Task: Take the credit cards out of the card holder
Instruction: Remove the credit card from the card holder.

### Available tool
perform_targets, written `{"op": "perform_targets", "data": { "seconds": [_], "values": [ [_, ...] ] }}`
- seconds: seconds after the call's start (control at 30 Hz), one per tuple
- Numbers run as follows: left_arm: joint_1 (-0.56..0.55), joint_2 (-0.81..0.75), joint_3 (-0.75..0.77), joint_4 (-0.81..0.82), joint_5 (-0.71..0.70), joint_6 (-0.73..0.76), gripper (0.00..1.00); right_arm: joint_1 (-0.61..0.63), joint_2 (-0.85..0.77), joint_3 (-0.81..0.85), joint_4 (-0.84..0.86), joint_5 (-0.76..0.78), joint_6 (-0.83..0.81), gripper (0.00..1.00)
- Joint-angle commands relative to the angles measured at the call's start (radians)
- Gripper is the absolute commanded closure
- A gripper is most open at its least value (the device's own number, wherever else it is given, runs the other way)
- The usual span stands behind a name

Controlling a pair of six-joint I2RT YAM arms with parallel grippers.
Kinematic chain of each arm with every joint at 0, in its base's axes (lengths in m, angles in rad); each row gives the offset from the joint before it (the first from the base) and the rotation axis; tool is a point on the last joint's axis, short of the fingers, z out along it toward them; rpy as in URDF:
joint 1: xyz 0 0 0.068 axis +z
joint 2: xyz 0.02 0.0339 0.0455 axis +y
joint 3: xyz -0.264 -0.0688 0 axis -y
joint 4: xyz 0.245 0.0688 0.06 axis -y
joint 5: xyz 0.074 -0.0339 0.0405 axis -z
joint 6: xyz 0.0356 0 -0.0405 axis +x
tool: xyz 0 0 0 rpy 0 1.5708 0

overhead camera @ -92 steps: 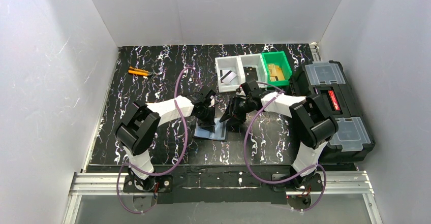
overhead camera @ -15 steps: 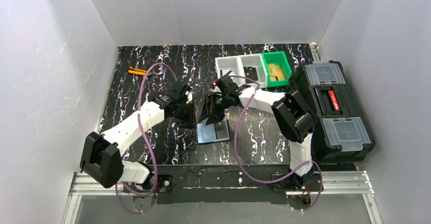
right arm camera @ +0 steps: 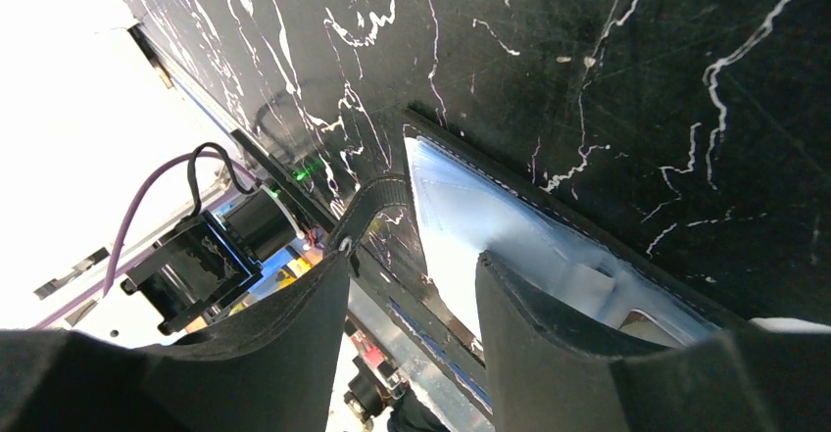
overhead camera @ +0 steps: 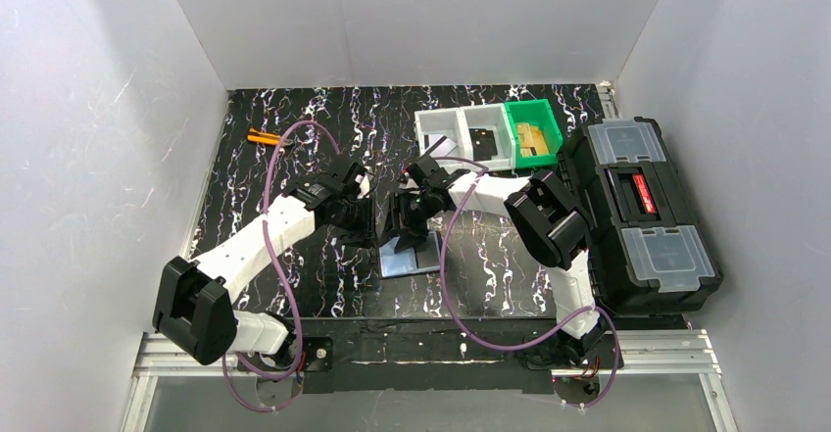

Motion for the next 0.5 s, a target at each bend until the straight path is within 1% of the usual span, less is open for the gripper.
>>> {"op": "perform_targets", "data": {
  "seconds": [0.0, 0.17, 0.47],
  "values": [
    [0.005, -0.017, 0.011, -0.021, 0.015, 0.015, 0.76, 0.0, -0.018, 0.062, -0.053, 0.015, -0.023, 0.41],
    [0.007, -0.026, 0.023, -0.021, 0.023, 0.013, 0.76, -0.022, -0.069, 0.085, -0.08, 0.023, -0.034, 0.4],
    [0.007, -0.013, 0.047, 0.003, 0.072, -0.008, 0.75, -0.068, -0.153, 0.058, -0.098, 0.037, -0.04, 0.39]
  ]
}}
